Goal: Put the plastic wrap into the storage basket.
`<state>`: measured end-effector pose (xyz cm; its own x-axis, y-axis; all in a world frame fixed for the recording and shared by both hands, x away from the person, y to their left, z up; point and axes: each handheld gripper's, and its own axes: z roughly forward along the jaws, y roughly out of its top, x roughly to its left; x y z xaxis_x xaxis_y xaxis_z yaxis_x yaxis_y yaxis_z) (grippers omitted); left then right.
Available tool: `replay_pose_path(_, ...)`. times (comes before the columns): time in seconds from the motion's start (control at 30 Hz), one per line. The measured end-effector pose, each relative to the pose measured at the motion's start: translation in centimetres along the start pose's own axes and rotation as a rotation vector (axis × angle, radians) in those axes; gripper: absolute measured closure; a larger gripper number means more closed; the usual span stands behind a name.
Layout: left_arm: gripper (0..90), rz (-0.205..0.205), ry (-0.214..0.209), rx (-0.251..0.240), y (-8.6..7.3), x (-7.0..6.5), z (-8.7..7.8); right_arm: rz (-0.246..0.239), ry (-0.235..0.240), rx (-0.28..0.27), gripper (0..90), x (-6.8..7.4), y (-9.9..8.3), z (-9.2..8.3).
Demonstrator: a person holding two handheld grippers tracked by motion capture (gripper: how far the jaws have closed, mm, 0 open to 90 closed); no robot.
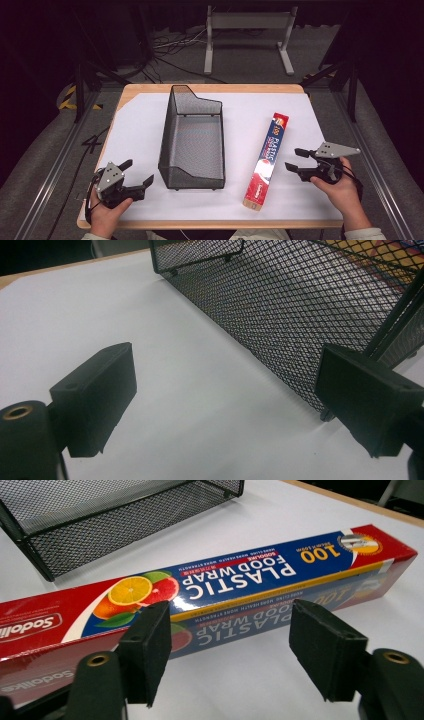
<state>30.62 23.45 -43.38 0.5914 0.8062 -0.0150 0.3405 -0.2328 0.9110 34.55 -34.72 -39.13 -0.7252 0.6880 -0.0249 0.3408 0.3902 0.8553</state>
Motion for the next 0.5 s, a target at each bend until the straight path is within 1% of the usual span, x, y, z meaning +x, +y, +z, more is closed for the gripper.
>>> replay_pose_path(0.07, 10.8, -0.006, 0.0, -0.003, 0.0, 0.0, 0.0, 0.0, 0.024, -0.014, 41.9, 0.2, 0.4, -0.2)
replay_pose_path(0.13, 10.8, -0.01, 0.001, -0.002, 0.0, 0.0, -0.1, 0.0, 0.036, -0.016, 45.4, 0.3, 0.7, -0.3)
replay_pose_path(0.17, 10.9, -0.005, 0.0, -0.002, 0.0, 0.0, -0.1, -0.003, 0.042, -0.018, 46.7, 0.5, 0.9, -0.4)
replay_pose_path(0.23, 10.9, -0.004, 0.004, -0.003, 0.0, 0.1, -0.1, -0.007, 0.046, -0.019, 49.0, 0.7, 1.1, -0.4)
replay_pose_path(0.3, 10.9, -0.006, 0.003, -0.004, 0.0, 0.1, -0.1, -0.006, 0.053, -0.017, 54.9, 0.9, 1.3, -0.5)
replay_pose_path(0.33, 10.9, -0.006, 0.003, -0.004, 0.0, 0.1, -0.1, -0.006, 0.053, -0.017, 54.9, 0.9, 1.3, -0.5)
replay_pose_path(0.37, 10.9, -0.005, 0.005, -0.004, 0.0, 0.1, -0.1, -0.001, 0.06, -0.016, 59.4, 1.1, 1.3, -0.5)
replay_pose_path(0.4, 10.9, -0.005, 0.005, -0.004, 0.0, 0.1, 0.0, 0.002, 0.081, -0.007, 66.2, 1.5, 1.5, -0.5)
replay_pose_path(0.5, 11.1, -0.006, 0.005, -0.005, 0.0, 0.1, 0.0, -0.041, 0.103, 0.012, 79.1, 2.7, 2.1, -0.5)
